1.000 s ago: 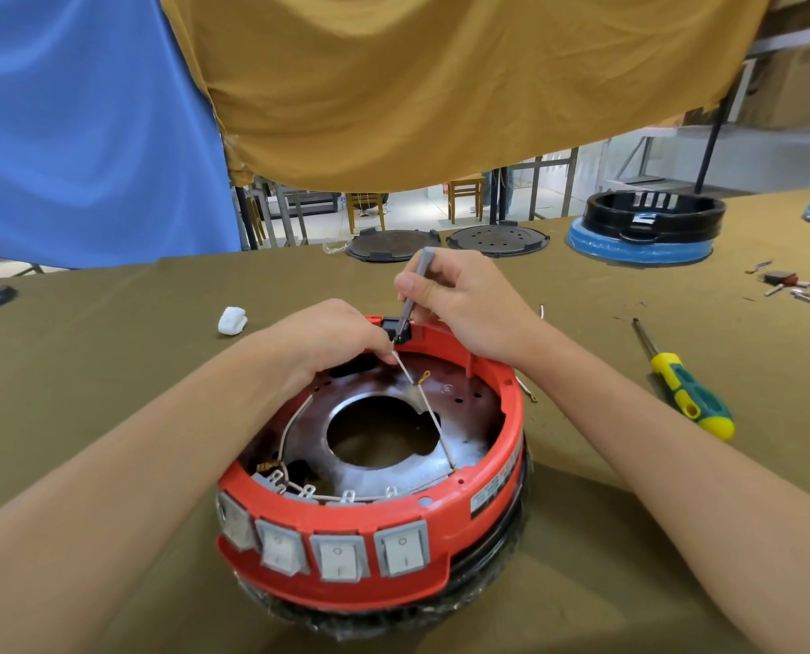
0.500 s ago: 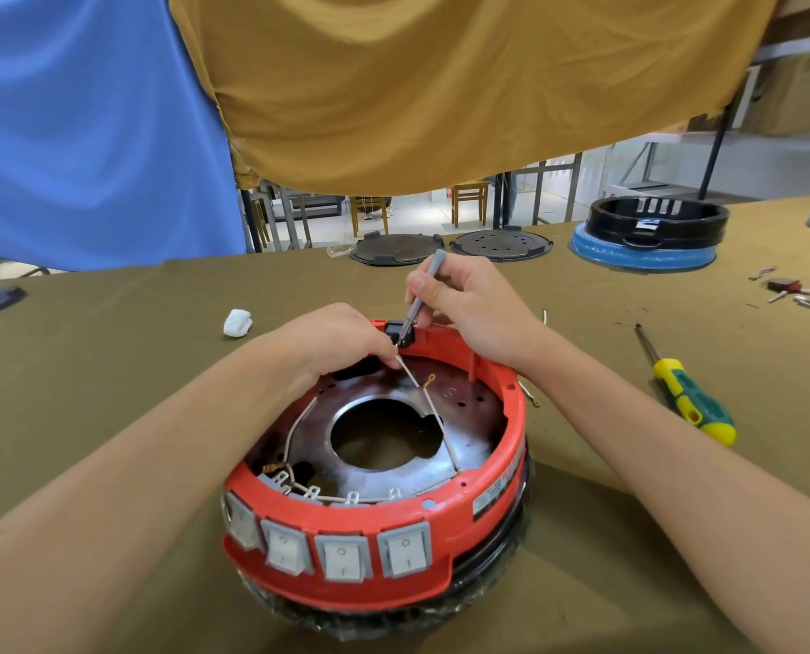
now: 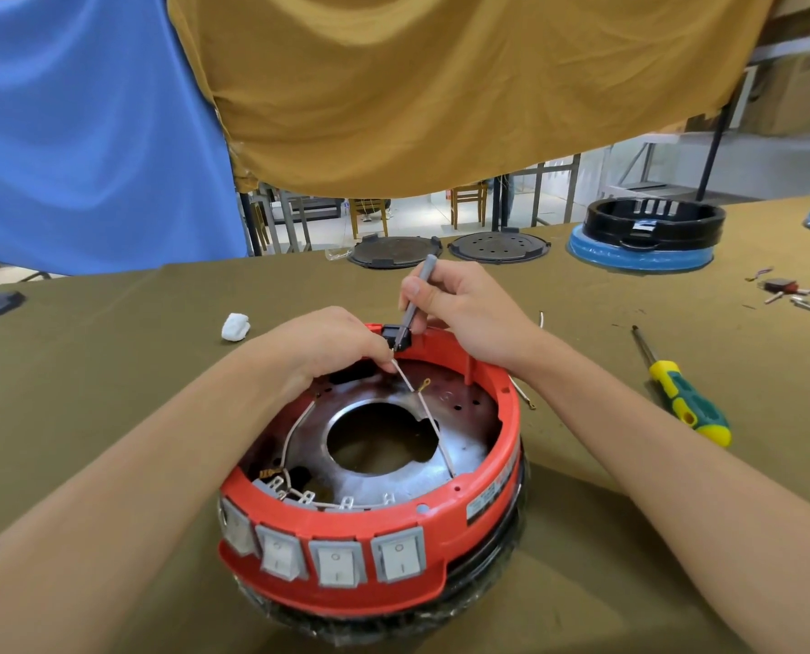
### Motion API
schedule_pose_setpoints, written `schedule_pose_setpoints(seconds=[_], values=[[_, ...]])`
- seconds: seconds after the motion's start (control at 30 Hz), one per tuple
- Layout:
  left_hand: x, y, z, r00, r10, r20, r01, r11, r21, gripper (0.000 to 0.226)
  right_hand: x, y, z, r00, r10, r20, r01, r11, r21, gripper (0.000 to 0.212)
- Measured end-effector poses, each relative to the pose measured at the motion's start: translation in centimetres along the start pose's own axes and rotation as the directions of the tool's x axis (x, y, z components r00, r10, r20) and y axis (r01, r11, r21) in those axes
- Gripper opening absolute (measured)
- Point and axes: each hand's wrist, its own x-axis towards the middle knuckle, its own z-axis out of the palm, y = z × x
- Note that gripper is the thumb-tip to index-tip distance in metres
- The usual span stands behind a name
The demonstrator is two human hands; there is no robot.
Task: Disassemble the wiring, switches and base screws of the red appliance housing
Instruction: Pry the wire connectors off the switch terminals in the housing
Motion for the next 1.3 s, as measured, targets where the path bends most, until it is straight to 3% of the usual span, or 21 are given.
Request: schedule_pose_setpoints(seconds=[0.2,0.47,0.53,0.73,0.8,0.9,1.03,1.1,1.2,1.3], values=[[-0.4,0.1,-0.2,1.0,0.0,0.029,0.001,0.999,-0.038,0.026,0.1,0.2,0.0,0.999,0.038,-0.011,-0.037,0.999,0.036,0.029],[-1.9,-0.1,-0.7,0.992,0.12,0.033,-0.118,0.991,-0.064,0.037,0.0,0.5,0.0,0.992,0.101,-0.079,-0.084,0.979,0.187,0.033],[-2.0,-0.3,-1.0,0.99,0.14,-0.025,-0.142,0.981,-0.132,0.04,0.0,0.5,-0.3,0.986,0.123,-0.111,-0.088,0.956,0.279,0.033],[-1.8,0.2,-1.4,0.948,0.199,-0.251,-0.276,0.905,-0.325,0.016,0.0,0.4,-0.9,0.972,0.139,-0.188,-0.045,0.899,0.435,0.028],[-1.7,0.6,-1.7,0.953,0.167,-0.253,-0.279,0.811,-0.515,0.016,0.0,0.4,-0.7,0.971,0.143,-0.192,-0.039,0.885,0.463,0.027],[-1.8,1.3,-1.9,0.959,0.048,-0.281,-0.261,0.542,-0.799,0.011,0.0,0.2,-0.6,0.968,0.159,-0.192,-0.031,0.842,0.539,0.019],[-1.2,1.1,-2.4,0.959,-0.065,-0.277,-0.266,0.138,-0.954,0.01,0.0,0.0,-0.4,0.971,0.179,-0.159,-0.069,0.844,0.531,0.017],[-0.7,0.8,-2.6,0.962,-0.111,-0.251,-0.253,-0.008,-0.967,0.01,0.0,0.0,-0.3,0.978,0.172,-0.116,-0.086,0.846,0.526,0.022],[0.1,0.2,-3.0,0.961,-0.15,-0.231,-0.246,-0.088,-0.965,0.011,-0.1,-0.4,-0.3,0.986,0.151,-0.066,-0.087,0.817,0.569,0.038],[0.6,-0.2,-3.4,0.972,-0.127,-0.196,-0.21,-0.107,-0.972,0.012,-0.2,-0.4,-0.3,0.989,0.127,-0.08,-0.063,0.838,0.542,0.028]])
